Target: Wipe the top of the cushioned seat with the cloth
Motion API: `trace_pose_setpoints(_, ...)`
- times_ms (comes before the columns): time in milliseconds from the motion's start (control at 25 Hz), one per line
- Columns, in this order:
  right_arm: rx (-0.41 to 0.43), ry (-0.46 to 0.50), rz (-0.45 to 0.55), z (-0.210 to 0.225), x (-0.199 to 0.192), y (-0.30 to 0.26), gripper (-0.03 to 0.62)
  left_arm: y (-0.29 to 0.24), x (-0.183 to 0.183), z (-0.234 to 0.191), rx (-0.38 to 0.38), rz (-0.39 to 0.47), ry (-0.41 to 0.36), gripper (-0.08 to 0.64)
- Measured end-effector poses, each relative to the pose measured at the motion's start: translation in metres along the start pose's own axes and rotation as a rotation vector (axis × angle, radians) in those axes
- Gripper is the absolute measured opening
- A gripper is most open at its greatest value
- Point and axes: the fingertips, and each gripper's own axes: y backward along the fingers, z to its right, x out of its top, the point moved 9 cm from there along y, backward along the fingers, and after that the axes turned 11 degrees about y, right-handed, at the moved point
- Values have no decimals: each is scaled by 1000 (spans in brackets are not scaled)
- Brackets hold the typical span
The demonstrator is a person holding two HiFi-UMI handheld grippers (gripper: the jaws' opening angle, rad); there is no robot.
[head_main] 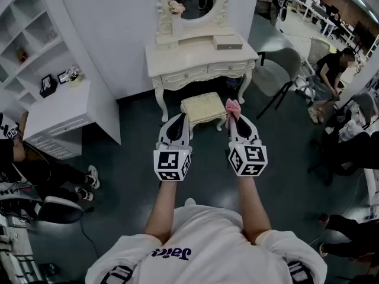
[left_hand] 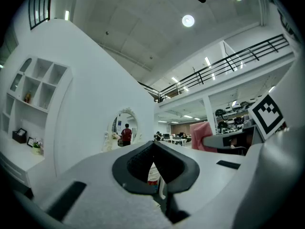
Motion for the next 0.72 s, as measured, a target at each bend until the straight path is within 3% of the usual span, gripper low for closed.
trace_pose_setpoints(400,-22,-1,-79,-43,-12,-8,21,18,-15,-37,-44,-22,96,12)
trace_pose_setpoints(720,-42,-36,-158,-38,-39,-30,21,-12,-46,-54,-65,-102,149,12)
